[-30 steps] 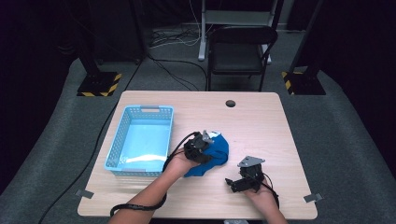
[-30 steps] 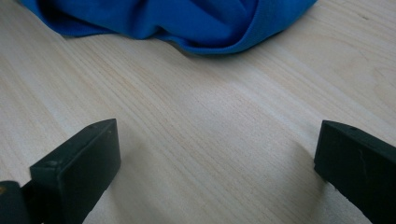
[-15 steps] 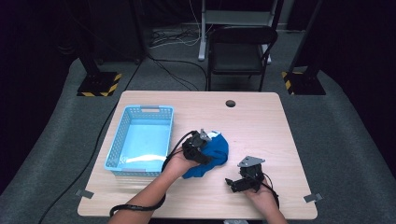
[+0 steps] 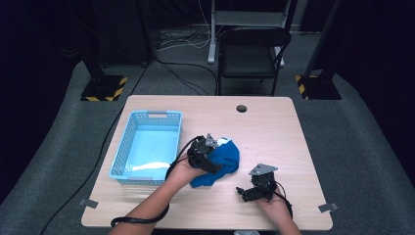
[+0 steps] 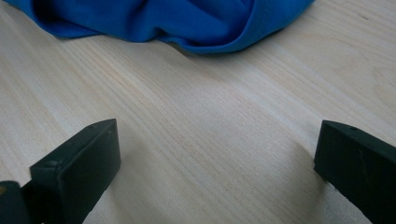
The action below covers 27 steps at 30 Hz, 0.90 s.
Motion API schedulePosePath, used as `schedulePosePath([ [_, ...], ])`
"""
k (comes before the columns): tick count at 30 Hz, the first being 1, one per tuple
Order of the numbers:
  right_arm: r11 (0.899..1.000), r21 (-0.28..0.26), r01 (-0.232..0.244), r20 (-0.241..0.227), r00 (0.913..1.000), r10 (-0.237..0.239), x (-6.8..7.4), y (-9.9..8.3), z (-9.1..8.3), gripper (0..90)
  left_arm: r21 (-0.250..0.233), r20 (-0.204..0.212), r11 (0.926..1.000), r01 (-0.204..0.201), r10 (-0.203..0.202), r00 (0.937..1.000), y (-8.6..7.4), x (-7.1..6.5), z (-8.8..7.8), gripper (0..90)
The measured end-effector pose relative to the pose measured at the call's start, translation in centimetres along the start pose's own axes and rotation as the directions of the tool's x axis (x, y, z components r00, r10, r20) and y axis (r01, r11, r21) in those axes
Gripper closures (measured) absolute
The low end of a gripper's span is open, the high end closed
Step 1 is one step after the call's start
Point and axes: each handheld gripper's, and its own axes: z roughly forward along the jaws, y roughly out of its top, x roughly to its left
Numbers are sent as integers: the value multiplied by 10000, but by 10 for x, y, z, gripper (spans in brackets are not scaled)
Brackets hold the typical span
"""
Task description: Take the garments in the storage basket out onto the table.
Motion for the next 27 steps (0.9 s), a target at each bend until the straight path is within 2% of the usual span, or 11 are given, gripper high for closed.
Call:
schedulePosePath([
  [4,10000,1,0,0,10000,0,0,0,0,0,-304,49,9995,-123,124,9999,-2,0,-6,113],
  [14,10000,-24,-5,-28,10000,5,-1,0,0,0,-864,-46,9962,-67,63,10000,-12,5,-24,103],
  [27,10000,-13,21,-21,10000,-21,0,0,0,0,-1677,-74,9856,212,-228,9997,-25,10,-48,101],
])
